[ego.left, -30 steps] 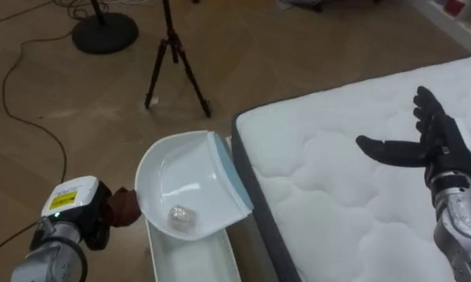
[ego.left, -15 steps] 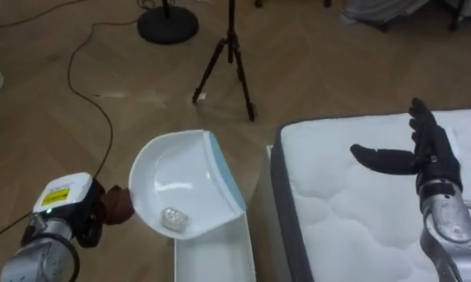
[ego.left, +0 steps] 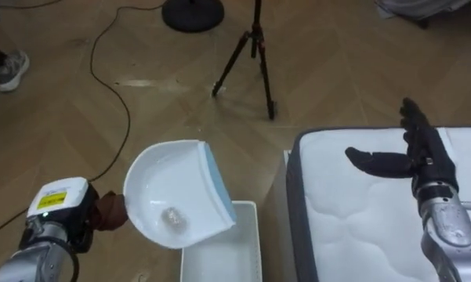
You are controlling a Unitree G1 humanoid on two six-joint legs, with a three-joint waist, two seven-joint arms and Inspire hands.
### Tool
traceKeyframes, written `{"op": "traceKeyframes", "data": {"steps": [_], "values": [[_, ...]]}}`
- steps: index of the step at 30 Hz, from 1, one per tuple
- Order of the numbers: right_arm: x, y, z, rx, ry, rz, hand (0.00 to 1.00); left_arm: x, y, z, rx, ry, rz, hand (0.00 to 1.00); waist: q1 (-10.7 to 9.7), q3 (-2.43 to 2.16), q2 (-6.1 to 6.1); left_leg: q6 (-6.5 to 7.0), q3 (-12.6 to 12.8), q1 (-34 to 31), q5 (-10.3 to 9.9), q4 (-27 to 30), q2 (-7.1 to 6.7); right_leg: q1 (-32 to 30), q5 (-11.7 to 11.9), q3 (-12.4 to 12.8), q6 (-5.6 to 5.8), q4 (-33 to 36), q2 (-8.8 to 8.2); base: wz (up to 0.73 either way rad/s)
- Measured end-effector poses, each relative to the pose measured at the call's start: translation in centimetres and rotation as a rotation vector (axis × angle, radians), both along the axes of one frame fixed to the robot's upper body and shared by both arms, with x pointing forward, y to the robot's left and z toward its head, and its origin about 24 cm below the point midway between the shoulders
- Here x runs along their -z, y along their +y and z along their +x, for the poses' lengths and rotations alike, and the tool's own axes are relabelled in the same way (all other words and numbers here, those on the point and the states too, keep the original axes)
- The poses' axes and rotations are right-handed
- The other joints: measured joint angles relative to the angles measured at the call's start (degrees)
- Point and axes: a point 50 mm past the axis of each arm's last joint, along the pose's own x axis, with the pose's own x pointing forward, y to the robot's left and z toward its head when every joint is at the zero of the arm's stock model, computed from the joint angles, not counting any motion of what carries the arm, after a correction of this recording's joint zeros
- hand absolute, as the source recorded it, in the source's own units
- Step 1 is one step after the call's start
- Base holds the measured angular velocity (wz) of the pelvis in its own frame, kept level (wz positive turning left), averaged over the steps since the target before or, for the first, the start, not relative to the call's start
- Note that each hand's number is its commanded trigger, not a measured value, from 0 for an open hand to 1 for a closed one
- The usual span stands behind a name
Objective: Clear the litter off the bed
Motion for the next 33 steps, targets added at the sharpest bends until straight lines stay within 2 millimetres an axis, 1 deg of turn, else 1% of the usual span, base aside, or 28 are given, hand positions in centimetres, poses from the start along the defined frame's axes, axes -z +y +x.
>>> {"op": "traceKeyframes", "data": {"steps": [1, 2, 3, 4, 5, 6, 7, 8, 9, 10, 11, 12, 13, 15, 19, 20, 21, 24, 29, 31, 33], "values": [[0.0, 0.0, 0.1, -0.002, 0.000, -0.002, 0.00, 0.0, 0.1, 0.0, -0.003, 0.008, 0.006, 1.00, -0.48, 0.02, 0.13, -0.42, 0.56, -0.29, 0.14, -0.22, 0.02, 0.15, 0.06, -0.61, 0.10, -0.62, -0.21, 0.27], [0.0, -0.1, 0.3, -0.001, 0.002, -0.003, 0.00, 0.0, 0.2, -0.1, 0.002, 0.017, 0.024, 1.00, -0.99, -0.02, 0.42, -1.29, 1.67, -0.90, 0.47, -0.51, 0.12, 0.13, 0.26, -1.18, 0.40, -1.38, -0.54, 0.24], [0.1, -0.2, 0.4, 0.004, 0.006, -0.003, 0.00, 0.0, 0.2, 0.0, 0.014, 0.023, 0.039, 1.00, -1.24, -0.04, 0.37, -3.28, 3.11, -1.92, 0.57, -0.07, 0.23, -0.27, 0.30, -1.68, 0.44, -1.39, -1.38, 0.26], [0.0, -0.2, 0.5, 0.008, 0.001, -0.003, 0.00, -0.2, 0.2, 0.2, 0.022, 0.022, 0.044, 1.00, -1.85, -0.04, 0.37, -1.29, 4.92, -3.34, -0.64, 2.34, 1.16, -0.78, 0.28, -2.14, 0.46, -1.01, -1.88, 0.50], [-0.2, -0.3, 0.7, 0.018, -0.013, -0.003, 0.00, -0.8, 0.3, 1.0, 0.057, 0.010, 0.067, 1.00, -2.83, 0.18, 1.49, 1.77, 7.88, -8.06, -3.54, 9.30, 6.94, -3.24, -1.68, -1.67, 0.71, 2.91, -1.36, 0.65], [-0.5, -0.5, 0.9, 0.028, -0.021, -0.009, 0.00, -1.2, -0.1, 1.9, 0.087, -0.001, 0.082, 1.00, -2.97, 0.29, 2.34, 2.35, 8.77, -10.38, -5.03, 12.61, 8.08, -6.57, -4.46, -0.29, 1.79, 8.41, -1.26, 0.62], [-0.4, -0.4, 0.9, 0.027, -0.020, -0.008, 0.00, -1.2, -0.2, 2.1, 0.096, -0.003, 0.085, 1.00, -3.04, 0.22, 2.25, 2.62, 9.17, -10.65, -5.08, 12.58, 7.68, -7.79, -5.33, -0.13, 2.73, 10.24, -2.05, 0.34], [-0.5, -0.4, 1.0, 0.022, -0.023, -0.008, 0.00, -1.1, -0.6, 2.2, 0.120, 0.000, 0.090, 1.00, -2.92, 0.20, 2.24, 3.94, 9.29, -10.57, -4.26, 11.43, 6.50, -9.31, -6.00, -0.26, 3.46, 11.91, -3.30, 0.07], [-0.6, -0.3, 1.1, 0.016, -0.029, -0.016, 0.00, -1.1, -0.8, 2.2, 0.139, 0.003, 0.090, 1.00, -2.14, 0.19, 2.29, 5.54, 9.92, -10.20, -3.32, 9.71, 5.52, -10.30, -6.41, -0.33, 3.22, 12.28, -4.28, -0.05], [-0.7, -0.3, 1.1, 0.013, -0.032, -0.025, 0.00, -1.1, -0.7, 2.2, 0.144, 0.005, 0.095, 1.00, -1.67, 0.20, 2.33, 6.28, 10.33, -10.04, -2.90, 9.03, 5.17, -10.75, -6.58, -0.23, 3.00, 12.71, -4.61, -0.20], [-0.8, -0.3, 1.2, 0.007, -0.035, -0.047, 0.00, -1.0, -0.5, 2.2, 0.141, 0.012, 0.101, 1.00, -1.10, 0.37, 2.90, 7.32, 10.64, -10.03, -2.25, 8.01, 4.88, -11.49, -6.54, -0.32, 2.90, 12.90, -5.08, -0.15], [-0.6, -0.2, 1.2, 0.006, -0.030, -0.068, 0.00, -1.1, 0.0, 2.2, 0.133, 0.019, 0.113, 1.00, -0.93, 0.62, 3.47, 7.72, 10.63, -10.16, -2.01, 7.58, 4.79, -11.84, -6.46, -0.32, 2.74, 13.15, -5.15, -0.07], [-0.5, -0.1, 1.1, 0.003, -0.026, -0.075, 0.00, -1.2, 0.2, 2.2, 0.133, 0.021, 0.123, 1.00, -1.00, 0.58, 3.62, 7.95, 10.62, -10.37, -1.85, 7.31, 4.68, -12.12, -6.46, -0.28, 2.71, 13.56, -5.26, 0.05], [-0.3, 0.0, 1.4, 0.002, -0.016, -0.088, 0.00, -2.1, 1.3, 2.4, 0.135, 0.016, 0.168, 1.00, -1.57, 0.62, 3.87, 8.83, 10.70, -11.83, -1.07, 6.56, 4.03, -14.84, -6.92, -0.20, 2.27, 15.98, -6.05, 0.10], [0.3, 0.3, 1.9, -0.005, 0.019, -0.093, 0.00, -3.2, 2.4, 2.7, 0.147, 0.004, 0.216, 1.00, -2.44, 0.63, 4.10, 8.89, 10.75, -14.03, -0.45, 6.43, 3.84, -17.77, -7.07, 0.68, 2.01, 17.77, -6.07, 0.02], [0.3, 0.4, 2.0, -0.007, 0.013, -0.094, 0.00, -3.5, 2.6, 2.9, 0.153, -0.014, 0.227, 1.00, -2.72, 0.64, 4.11, 8.91, 10.76, -15.16, -0.06, 6.41, 3.60, -19.19, -7.08, 1.38, 2.00, 18.30, -6.14, 0.05], [0.4, 0.6, 2.1, -0.008, 0.014, -0.096, 0.00, -3.4, 2.7, 3.0, 0.153, -0.025, 0.232, 1.00, -3.24, 0.64, 4.13, 9.00, 10.79, -16.08, 0.29, 6.44, 3.39, -20.35, -7.10, 1.30, 1.96, 18.95, -6.48, 0.07], [1.0, 0.6, 1.9, -0.003, 0.038, -0.106, 0.00, -2.9, 2.5, 3.1, 0.181, -0.021, 0.234, 1.00, -3.74, 0.67, 4.12, 9.10, 10.89, -17.51, 0.53, 6.79, 3.19, -21.94, -7.11, 1.19, 1.95, 19.79, -6.92, 0.03], [1.2, 0.6, 1.9, 0.005, 0.035, -0.107, 0.00, -2.6, 2.2, 3.2, 0.243, 0.009, 0.243, 1.00, -3.99, 0.74, 4.11, 9.16, 10.95, -20.07, 0.54, 7.83, 3.16, -24.37, -7.11, 0.84, 1.96, 20.63, -7.30, 0.02], [1.2, 0.7, 1.9, 0.004, 0.029, -0.111, 0.00, -2.6, 2.2, 3.4, 0.263, 0.022, 0.256, 1.00, -3.98, 0.90, 4.37, 9.17, 10.86, -20.62, 0.53, 8.15, 3.15, -24.72, -7.11, 0.45, 1.96, 20.71, -7.43, 0.05], [1.1, 1.0, 2.0, 0.001, 0.014, -0.117, 0.00, -3.0, 2.4, 3.8, 0.287, 0.023, 0.281, 1.00, -3.96, 1.19, 4.83, 9.19, 10.73, -21.16, 0.52, 8.30, 3.15, -25.11, -7.10, 0.35, 1.96, 20.72, -7.47, 0.00]]}}
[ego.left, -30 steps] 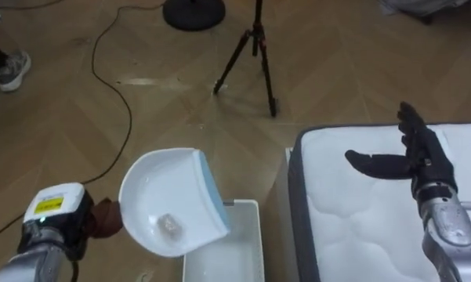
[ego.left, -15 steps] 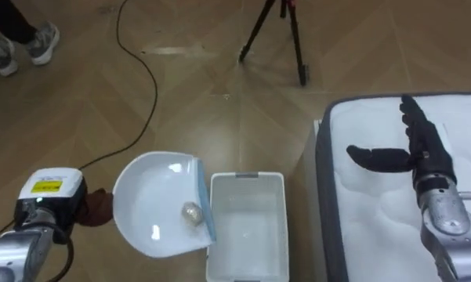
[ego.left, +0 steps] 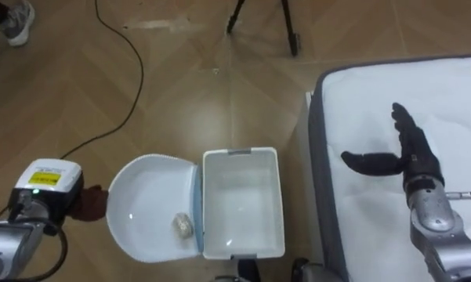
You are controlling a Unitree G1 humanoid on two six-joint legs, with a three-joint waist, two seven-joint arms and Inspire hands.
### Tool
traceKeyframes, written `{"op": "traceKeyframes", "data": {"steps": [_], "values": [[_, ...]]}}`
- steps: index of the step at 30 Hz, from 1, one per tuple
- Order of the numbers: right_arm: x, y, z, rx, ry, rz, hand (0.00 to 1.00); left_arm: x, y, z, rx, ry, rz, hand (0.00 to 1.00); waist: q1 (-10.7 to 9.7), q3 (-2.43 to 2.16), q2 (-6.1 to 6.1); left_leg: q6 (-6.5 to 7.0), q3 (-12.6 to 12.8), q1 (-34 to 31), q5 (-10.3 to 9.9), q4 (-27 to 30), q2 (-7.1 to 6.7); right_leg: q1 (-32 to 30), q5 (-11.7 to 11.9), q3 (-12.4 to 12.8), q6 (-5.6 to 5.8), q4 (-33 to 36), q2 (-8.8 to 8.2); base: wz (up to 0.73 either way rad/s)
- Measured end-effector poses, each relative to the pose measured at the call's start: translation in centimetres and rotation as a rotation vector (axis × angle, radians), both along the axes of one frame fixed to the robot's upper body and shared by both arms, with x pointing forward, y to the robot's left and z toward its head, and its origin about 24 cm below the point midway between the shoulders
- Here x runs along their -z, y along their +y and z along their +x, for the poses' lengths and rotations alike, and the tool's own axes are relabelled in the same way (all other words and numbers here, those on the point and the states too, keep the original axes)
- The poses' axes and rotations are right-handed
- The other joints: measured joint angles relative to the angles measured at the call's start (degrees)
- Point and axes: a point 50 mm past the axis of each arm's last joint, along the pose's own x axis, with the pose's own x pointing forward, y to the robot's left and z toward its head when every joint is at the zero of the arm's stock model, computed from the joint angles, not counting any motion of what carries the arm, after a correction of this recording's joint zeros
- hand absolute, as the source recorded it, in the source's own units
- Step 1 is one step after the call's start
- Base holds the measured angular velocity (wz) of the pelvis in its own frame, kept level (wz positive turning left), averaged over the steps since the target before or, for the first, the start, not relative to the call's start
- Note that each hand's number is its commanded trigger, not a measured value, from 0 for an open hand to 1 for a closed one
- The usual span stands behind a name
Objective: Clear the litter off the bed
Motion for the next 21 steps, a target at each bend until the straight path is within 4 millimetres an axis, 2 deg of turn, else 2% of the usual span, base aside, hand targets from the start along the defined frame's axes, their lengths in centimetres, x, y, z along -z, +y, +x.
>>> {"op": "traceKeyframes", "data": {"steps": [3, 14, 21], "values": [[-0.11, 0.32, 0.19, -0.007, -0.011, -0.002, 0.00, -0.25, 0.46, 0.11, -0.003, -0.019, 0.014, 1.00, 0.03, 0.33, 0.63, 0.01, 0.01, -0.36, 0.00, 0.00, -0.01, -0.45, 0.00, 0.03, 0.00, 0.01, -0.01, 0.00], [0.13, 0.61, 0.11, 0.011, -0.011, 0.025, 0.00, -0.30, 0.40, 0.11, 0.023, -0.059, 0.027, 1.00, 0.15, 0.31, 0.71, 0.01, 0.05, -0.94, 0.01, -0.06, -0.02, -1.17, 0.00, 0.01, 0.00, 0.01, -0.03, 0.00], [0.40, 1.00, 0.04, 0.003, 0.000, 0.049, 0.00, -0.48, 0.52, 0.24, 0.013, -0.069, 0.043, 1.00, 0.17, 0.10, 1.03, 0.01, 0.04, -0.64, 0.01, -0.01, -0.02, -0.77, 0.00, -0.05, 0.00, 0.02, -0.05, 0.00]]}}
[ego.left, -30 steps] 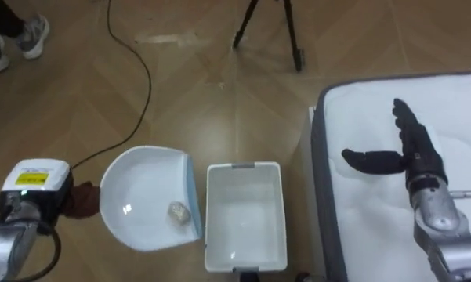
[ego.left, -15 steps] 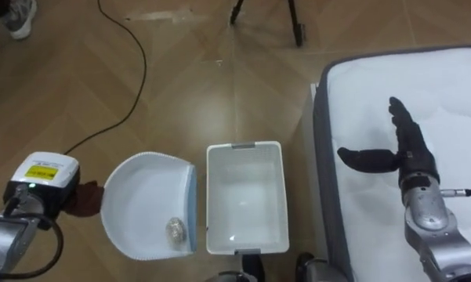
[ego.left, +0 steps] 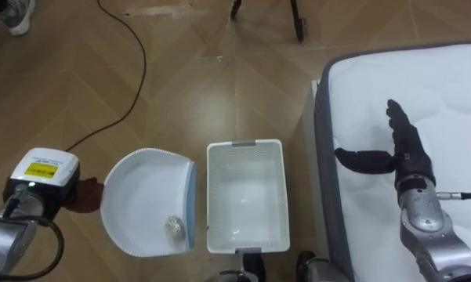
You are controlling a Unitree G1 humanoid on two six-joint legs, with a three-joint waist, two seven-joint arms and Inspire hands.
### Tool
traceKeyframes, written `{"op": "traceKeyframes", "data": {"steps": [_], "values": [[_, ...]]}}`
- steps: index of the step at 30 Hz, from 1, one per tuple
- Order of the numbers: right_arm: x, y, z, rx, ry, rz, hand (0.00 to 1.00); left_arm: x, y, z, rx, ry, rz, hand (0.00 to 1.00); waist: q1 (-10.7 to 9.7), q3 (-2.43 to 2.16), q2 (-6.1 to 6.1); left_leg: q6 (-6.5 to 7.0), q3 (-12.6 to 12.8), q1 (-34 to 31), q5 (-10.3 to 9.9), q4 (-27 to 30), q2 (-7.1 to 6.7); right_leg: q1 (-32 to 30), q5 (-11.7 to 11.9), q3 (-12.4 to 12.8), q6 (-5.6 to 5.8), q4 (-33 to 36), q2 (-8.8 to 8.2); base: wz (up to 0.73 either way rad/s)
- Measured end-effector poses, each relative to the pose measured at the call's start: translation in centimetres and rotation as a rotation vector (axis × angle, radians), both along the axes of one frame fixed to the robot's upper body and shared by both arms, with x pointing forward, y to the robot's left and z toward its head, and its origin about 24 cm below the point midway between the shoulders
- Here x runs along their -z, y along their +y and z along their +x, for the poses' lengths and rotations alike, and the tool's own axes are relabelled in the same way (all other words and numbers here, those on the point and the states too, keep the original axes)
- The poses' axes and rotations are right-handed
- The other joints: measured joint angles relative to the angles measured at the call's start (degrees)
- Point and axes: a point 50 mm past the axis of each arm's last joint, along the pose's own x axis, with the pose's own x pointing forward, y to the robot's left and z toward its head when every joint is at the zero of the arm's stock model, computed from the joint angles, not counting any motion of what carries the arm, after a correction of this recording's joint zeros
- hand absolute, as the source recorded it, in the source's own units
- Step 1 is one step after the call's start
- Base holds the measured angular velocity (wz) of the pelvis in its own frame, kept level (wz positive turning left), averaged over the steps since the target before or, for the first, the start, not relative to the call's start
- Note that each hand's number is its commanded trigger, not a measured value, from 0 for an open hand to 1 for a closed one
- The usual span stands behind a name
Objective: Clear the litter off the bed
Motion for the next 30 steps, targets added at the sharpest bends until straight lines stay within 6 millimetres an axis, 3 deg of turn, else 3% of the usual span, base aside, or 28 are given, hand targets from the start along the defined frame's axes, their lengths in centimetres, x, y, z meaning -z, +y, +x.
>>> {"op": "traceKeyframes", "data": {"steps": [8, 22, 27, 30], "values": [[0.0, -0.1, -0.1, 0.009, -0.001, -0.005, 0.00, -0.6, -0.5, 0.6, 0.017, -0.030, -0.002, 1.00, 0.18, -0.38, 1.54, 0.12, 0.07, 0.23, 0.07, 0.18, -0.02, 0.34, 0.00, -0.45, 0.00, 0.12, -0.29, 0.00], [0.1, -0.1, -0.1, 0.007, 0.003, -0.010, 0.00, -1.1, -0.6, 1.2, 0.018, -0.055, 0.003, 1.00, -1.14, -0.12, 2.74, 0.28, 2.92, 1.67, 0.19, -1.88, 0.01, -0.68, 0.02, 2.36, 0.01, 0.10, -0.07, -0.10], [-0.3, 0.0, 0.2, -0.008, -0.011, -0.032, 0.00, -1.1, -1.6, 1.9, 0.059, -0.045, 0.011, 1.00, -1.42, 0.19, 4.80, 0.28, 3.85, 2.14, 0.19, -2.06, -0.04, -0.95, -0.24, 3.13, 0.27, 0.64, -0.23, -0.05], [-0.5, -0.1, 0.3, -0.022, -0.028, -0.038, 0.00, -0.7, -1.7, 1.8, 0.065, -0.026, 0.016, 1.00, -1.69, 0.24, 5.22, 0.28, 5.58, 2.95, 0.19, -2.50, -0.38, -1.79, -0.82, 5.01, 0.22, 2.44, -0.51, -0.20]]}}
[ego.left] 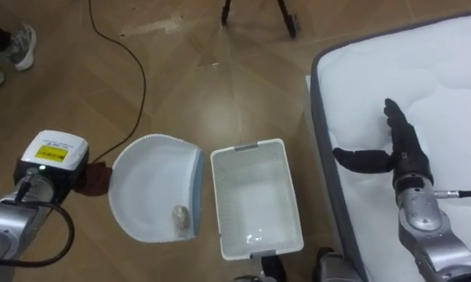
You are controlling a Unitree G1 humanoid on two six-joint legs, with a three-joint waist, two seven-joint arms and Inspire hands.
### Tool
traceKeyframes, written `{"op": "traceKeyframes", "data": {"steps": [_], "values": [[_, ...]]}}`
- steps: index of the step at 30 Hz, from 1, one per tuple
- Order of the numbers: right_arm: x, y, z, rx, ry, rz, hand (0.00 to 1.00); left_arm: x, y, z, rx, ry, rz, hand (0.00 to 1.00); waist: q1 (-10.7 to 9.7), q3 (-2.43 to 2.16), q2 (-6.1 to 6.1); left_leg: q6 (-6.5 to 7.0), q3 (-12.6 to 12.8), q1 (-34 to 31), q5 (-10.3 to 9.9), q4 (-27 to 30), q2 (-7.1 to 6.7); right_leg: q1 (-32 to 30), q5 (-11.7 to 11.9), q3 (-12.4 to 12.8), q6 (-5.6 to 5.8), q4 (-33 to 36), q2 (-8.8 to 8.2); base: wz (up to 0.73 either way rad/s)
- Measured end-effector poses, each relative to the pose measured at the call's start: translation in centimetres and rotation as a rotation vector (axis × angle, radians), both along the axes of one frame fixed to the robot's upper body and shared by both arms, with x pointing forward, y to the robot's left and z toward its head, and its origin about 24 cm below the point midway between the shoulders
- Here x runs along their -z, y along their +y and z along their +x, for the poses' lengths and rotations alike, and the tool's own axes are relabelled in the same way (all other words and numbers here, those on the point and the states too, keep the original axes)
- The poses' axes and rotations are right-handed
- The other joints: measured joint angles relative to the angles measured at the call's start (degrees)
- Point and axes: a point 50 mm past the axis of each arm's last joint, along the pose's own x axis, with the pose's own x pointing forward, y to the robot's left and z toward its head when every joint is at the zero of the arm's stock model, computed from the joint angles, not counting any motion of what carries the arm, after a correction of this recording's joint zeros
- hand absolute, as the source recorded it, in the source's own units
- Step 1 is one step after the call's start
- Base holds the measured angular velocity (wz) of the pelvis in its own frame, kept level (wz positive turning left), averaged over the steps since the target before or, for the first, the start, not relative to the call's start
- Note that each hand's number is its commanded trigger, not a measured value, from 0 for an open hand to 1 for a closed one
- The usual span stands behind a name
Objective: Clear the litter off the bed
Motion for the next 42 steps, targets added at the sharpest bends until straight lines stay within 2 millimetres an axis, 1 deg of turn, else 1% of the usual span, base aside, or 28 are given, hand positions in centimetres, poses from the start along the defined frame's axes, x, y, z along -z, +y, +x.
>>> {"op": "traceKeyframes", "data": {"steps": [1, 3, 5, 7, 9, 11, 12, 15, 19, 22, 24, 26, 30, 33, 36, 42], "values": [[-0.1, 0.0, 0.1, -0.003, -0.003, -0.002, 0.00, 0.1, 0.0, -0.1, 0.000, 0.005, 0.002, 1.00, -0.01, -0.01, 0.03, 0.00, 0.38, 0.15, 0.00, -0.10, -0.09, -0.25, -0.14, 0.50, 0.00, 0.40, -0.02, -0.18], [-0.5, 0.0, 0.5, -0.008, -0.019, -0.008, 0.00, 0.5, 0.1, -0.3, -0.001, 0.026, 0.007, 1.00, -1.58, 0.09, 0.87, 0.00, 0.88, 0.23, 0.00, -0.29, -0.62, -1.07, -0.55, 1.31, 0.03, 1.97, -0.42, -0.07], [-0.5, 0.0, 0.5, -0.011, -0.017, -0.008, 0.00, 0.7, 0.0, -0.2, 0.004, 0.037, 0.013, 1.00, -2.04, 0.09, 0.96, 0.01, 1.61, 0.36, -0.01, -0.27, -0.70, -1.69, -0.82, 2.33, -0.07, 3.07, -0.43, -0.08], [-0.5, 0.0, 0.5, -0.024, -0.020, -0.021, 0.00, 0.8, -0.2, -0.1, 0.010, 0.048, 0.018, 1.00, -2.79, 0.22, 1.37, 0.02, 1.93, 0.42, -0.01, 0.00, -0.75, -2.05, -0.98, 2.91, -0.12, 3.68, -0.41, -0.07], [-0.7, 0.0, 0.5, -0.040, -0.027, -0.049, 0.00, 0.8, -0.4, 0.2, 0.016, 0.053, 0.021, 1.00, -3.56, 0.54, 2.17, 0.02, 2.40, 0.66, -0.02, 0.23, -0.79, -2.24, -1.13, 3.57, -0.22, 4.36, -0.33, -0.07], [-0.7, 0.1, 0.5, -0.057, -0.034, -0.053, 0.00, 0.6, -0.3, 0.4, 0.003, 0.047, 0.008, 1.00, -4.10, 0.52, 2.52, 0.02, 3.06, 0.70, -0.02, 0.24, -0.96, -2.85, -1.41, 4.14, -0.24, 5.16, -0.43, -0.12], [-0.8, 0.2, 0.6, -0.071, -0.035, -0.070, 0.00, 0.4, -0.2, 0.7, -0.002, 0.041, 0.010, 1.00, -4.25, 0.57, 2.67, 0.02, 3.53, 0.69, -0.02, 0.26, -0.98, -3.17, -1.54, 4.96, -0.22, 5.51, -0.33, -0.14], [-0.8, 0.3, 0.6, -0.091, -0.035, -0.086, 0.00, -0.3, 0.1, 1.5, -0.018, 0.020, 0.013, 1.00, -4.50, 0.48, 2.93, 0.02, 3.88, 0.71, -0.02, 0.19, -0.98, -3.43, -1.60, 5.63, -0.20, 5.61, -0.05, -0.09], [-0.8, 0.3, 0.5, -0.099, -0.032, -0.084, 0.00, -0.4, 0.2, 1.8, -0.024, 0.016, 0.011, 1.00, -4.92, 0.51, 3.34, 0.02, 4.16, 1.45, -0.02, 0.12, -0.97, -2.95, -1.63, 5.87, -0.14, 5.40, 0.00, -0.04], [-0.9, 0.2, 0.6, -0.104, -0.037, -0.088, 0.00, -0.3, 0.2, 1.8, -0.022, 0.021, 0.013, 1.00, -4.99, 0.51, 4.10, 0.02, 4.66, 1.85, -0.02, -0.42, -1.01, -2.93, -1.64, 6.30, -0.13, 5.47, 0.00, -0.07], [-1.2, 0.1, 0.6, -0.114, -0.040, -0.094, 0.00, -0.4, 0.1, 1.9, -0.024, 0.015, 0.006, 1.00, -4.97, 0.38, 4.75, 0.02, 5.01, 2.19, -0.03, -1.18, -1.09, -3.00, -1.65, 6.72, -0.13, 5.57, 0.06, -0.07], [-1.4, -0.1, 0.7, -0.121, -0.042, -0.102, 0.00, -0.7, 0.0, 2.2, -0.022, 0.004, -0.001, 1.00, -4.96, 0.38, 5.10, 0.02, 5.14, 2.42, -0.03, -1.30, -1.17, -2.98, -1.71, 6.94, -0.16, 5.72, 0.05, -0.05], [-1.5, -0.3, 0.7, -0.123, -0.042, -0.113, 0.00, -0.9, -0.1, 2.4, -0.018, -0.009, -0.001, 1.00, -5.01, 0.24, 5.42, 0.01, 5.82, 3.16, -0.02, -1.64, -1.32, -2.85, -1.94, 7.69, -0.15, 6.05, 0.06, -0.08], [-1.6, -0.2, 0.7, -0.125, -0.044, -0.115, 0.00, -0.9, 0.0, 2.4, -0.018, -0.010, -0.001, 1.00, -5.03, 0.32, 5.89, 0.01, 6.26, 3.43, -0.02, -1.78, -1.32, -2.90, -1.94, 8.07, -0.14, 6.15, 0.09, -0.06], [-1.6, -0.2, 0.8, -0.134, -0.043, -0.118, 0.00, -0.9, 0.0, 2.4, -0.021, -0.009, 0.002, 1.00, -5.10, 0.32, 6.05, 0.01, 6.85, 4.06, -0.03, -2.32, -1.53, -2.87, -2.11, 8.59, -0.11, 6.50, 0.04, -0.09], [-1.9, -0.1, 0.9, -0.141, -0.053, -0.119, 0.00, -1.7, -0.3, 3.2, -0.007, -0.045, -0.002, 1.00, -5.70, 0.42, 6.11, 0.00, 7.00, 3.93, -0.04, -2.28, -1.62, -3.09, -2.37, 8.58, -0.10, 6.71, -0.06, 0.00]]}}
